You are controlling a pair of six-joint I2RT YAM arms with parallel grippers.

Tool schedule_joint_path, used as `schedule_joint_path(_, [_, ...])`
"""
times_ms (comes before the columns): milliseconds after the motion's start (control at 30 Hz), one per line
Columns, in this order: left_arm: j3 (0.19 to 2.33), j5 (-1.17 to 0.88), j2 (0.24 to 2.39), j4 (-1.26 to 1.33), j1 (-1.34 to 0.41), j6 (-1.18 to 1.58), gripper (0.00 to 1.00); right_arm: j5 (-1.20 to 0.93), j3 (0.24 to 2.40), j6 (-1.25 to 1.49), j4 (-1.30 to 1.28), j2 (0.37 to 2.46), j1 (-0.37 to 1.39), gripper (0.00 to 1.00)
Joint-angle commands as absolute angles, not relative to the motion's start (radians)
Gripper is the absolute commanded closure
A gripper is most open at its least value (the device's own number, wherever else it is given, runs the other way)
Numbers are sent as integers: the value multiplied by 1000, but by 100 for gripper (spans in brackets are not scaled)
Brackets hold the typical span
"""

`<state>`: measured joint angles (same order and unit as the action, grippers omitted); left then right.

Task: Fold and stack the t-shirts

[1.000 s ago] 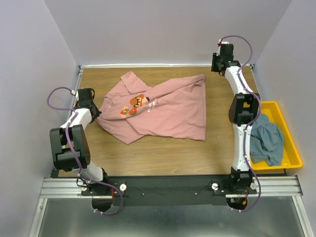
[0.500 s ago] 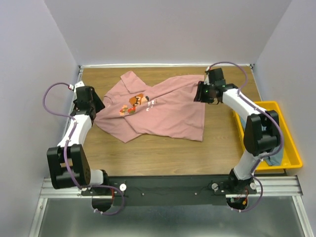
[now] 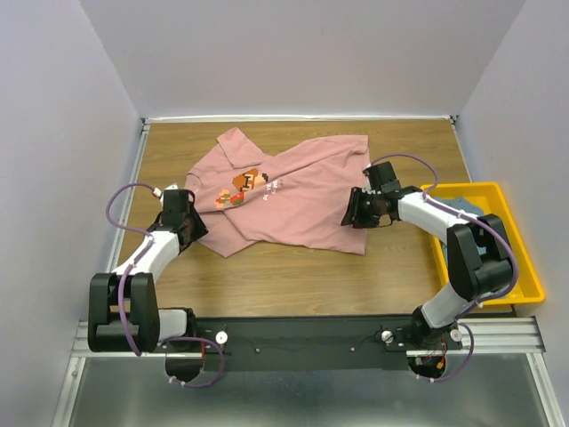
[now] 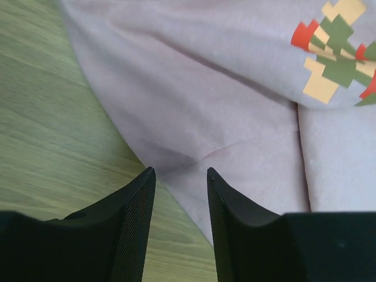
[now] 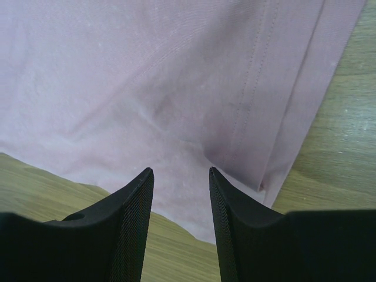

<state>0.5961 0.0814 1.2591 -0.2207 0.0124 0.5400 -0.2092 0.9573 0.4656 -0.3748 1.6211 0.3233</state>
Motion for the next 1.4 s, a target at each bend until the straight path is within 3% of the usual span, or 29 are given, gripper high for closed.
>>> schedule_joint_path(0, [589, 86, 1293, -209, -37, 589, 52, -241, 930, 485, -313, 1600, 324, 50])
schedule_joint_path(200, [592, 130, 1341, -213, -48, 600, 56, -219, 920, 468, -302, 1624, 324, 50])
schedule_joint_path(400, [637, 184, 1433, -258, -43, 591, 78, -134, 908, 422, -302, 1652, 319, 50])
schedule_joint_path(900, [897, 313, 1663, -298, 104, 396, 78, 60, 969, 531, -308, 1772, 72, 50])
schedule_joint_path(1100, [928, 348, 1648, -284, 103, 373, 75, 60, 1041, 479, -334, 1729, 54, 50])
schedule_joint_path(1233, [911, 321, 1540, -272, 51, 368, 56, 6, 1035, 433, -351, 1631, 66, 49])
schedule_joint_path(1367, [876, 285, 1416, -273, -43, 387, 50, -115, 1011, 399, -382, 1568, 100, 49])
